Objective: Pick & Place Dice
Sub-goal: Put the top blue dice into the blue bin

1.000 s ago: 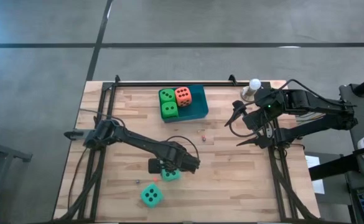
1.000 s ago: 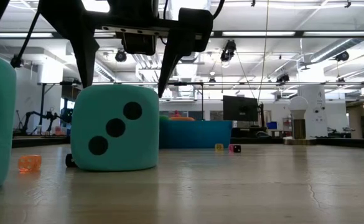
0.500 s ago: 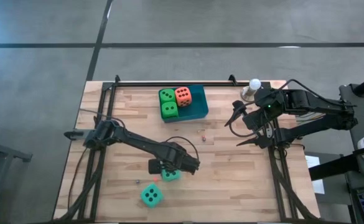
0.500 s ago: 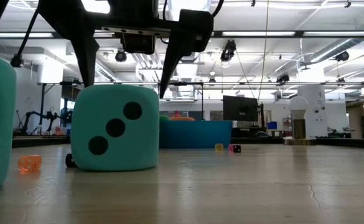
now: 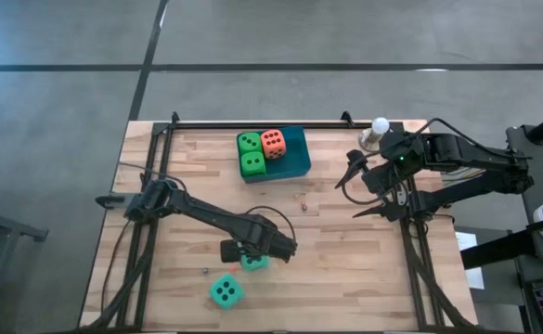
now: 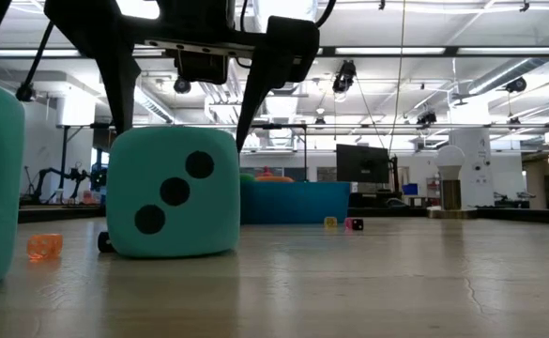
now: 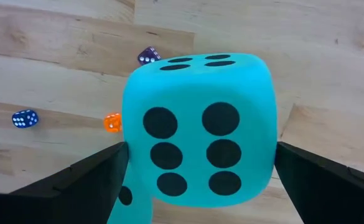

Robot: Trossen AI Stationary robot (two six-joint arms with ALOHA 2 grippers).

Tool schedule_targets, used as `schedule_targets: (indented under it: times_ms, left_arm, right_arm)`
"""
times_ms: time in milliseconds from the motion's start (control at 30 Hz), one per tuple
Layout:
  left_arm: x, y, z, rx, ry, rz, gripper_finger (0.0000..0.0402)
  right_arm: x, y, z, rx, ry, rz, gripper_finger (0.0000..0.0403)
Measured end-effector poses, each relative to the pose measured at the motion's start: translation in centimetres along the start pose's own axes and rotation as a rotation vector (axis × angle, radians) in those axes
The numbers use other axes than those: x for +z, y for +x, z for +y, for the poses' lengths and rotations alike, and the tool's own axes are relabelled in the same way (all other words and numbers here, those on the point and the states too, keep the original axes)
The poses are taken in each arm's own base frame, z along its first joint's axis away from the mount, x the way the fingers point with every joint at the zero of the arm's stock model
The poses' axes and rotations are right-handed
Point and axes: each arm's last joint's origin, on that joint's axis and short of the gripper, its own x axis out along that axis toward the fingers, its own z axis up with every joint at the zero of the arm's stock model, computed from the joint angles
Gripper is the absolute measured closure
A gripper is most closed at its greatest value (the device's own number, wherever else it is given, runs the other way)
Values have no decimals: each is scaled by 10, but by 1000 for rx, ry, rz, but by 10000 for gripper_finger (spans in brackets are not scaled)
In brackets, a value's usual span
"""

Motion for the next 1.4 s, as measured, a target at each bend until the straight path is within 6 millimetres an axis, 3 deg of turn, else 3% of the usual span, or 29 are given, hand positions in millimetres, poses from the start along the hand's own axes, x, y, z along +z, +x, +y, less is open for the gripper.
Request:
schedule_targets:
  times_ms: [667,1400]
  left_arm:
    - [-1,-7,2,-17,-24,6,4]
    - [-2,3,2,0,-74,1,3]
  right_arm:
    - [0,0,0,0,-2,0,3]
    - [0,0,0,0,-2,0,3]
